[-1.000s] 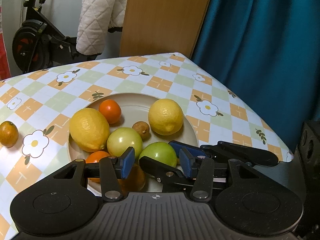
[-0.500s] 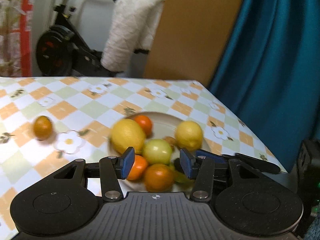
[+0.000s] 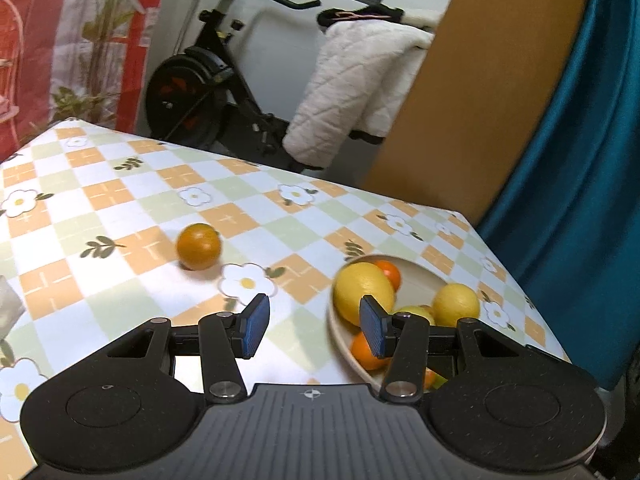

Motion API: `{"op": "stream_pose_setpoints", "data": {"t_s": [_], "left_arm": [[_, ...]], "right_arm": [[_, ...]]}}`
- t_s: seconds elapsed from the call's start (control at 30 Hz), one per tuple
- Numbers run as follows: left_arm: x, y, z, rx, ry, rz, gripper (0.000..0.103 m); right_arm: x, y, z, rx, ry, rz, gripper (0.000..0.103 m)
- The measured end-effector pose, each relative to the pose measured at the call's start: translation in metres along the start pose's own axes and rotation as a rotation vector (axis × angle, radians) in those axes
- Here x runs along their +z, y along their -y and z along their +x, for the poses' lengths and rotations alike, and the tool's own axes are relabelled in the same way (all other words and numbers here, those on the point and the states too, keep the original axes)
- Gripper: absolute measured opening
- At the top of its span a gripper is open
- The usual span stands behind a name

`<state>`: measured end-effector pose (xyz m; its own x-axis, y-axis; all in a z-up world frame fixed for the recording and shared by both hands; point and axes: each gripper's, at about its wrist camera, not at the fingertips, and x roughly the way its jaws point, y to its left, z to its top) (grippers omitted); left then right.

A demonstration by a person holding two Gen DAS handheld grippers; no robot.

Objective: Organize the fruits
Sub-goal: 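Move the left gripper to the last orange and grasp it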

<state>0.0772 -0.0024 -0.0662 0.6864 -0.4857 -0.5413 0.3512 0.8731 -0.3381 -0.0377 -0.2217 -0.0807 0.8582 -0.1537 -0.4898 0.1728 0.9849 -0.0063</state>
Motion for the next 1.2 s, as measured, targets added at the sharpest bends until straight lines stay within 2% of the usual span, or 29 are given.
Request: {"op": "stream_pose_setpoints", "data": {"t_s": [0.23, 0.43, 0.67, 0.93, 1.13, 1.2], "left_arm": [[0.011, -0.026, -0.010, 0.012, 0.040, -0.051, 0.052], [0.033, -0.050, -0.011, 0.024, 0.085, -0.090, 0.052], [0.065, -0.064, -0.008, 0.053, 0.132, -0.054, 0.052], [0.084, -0.093, 0.023, 0.063, 0.061, -0.070, 0.052], [0.075, -0.111, 0.052, 0.046, -0.012, -0.159, 0.052], [0.072, -0.109, 0.059, 0.041, -0.027, -0.157, 0.053]], "right_arm": [[0.011, -0.019, 0.001, 0.001, 0.016, -0.040, 0.042], [0.028, -0.042, 0.018, 0.051, -0.005, -0.098, 0.041], [0.059, -0.074, 0.051, 0.122, -0.002, -0.126, 0.041], [0.078, -0.120, 0.104, 0.190, -0.025, -0.194, 0.041], [0.070, -0.136, 0.144, 0.181, -0.090, -0.207, 0.041], [0.066, -0.138, 0.154, 0.184, -0.111, -0.198, 0.042]]}}
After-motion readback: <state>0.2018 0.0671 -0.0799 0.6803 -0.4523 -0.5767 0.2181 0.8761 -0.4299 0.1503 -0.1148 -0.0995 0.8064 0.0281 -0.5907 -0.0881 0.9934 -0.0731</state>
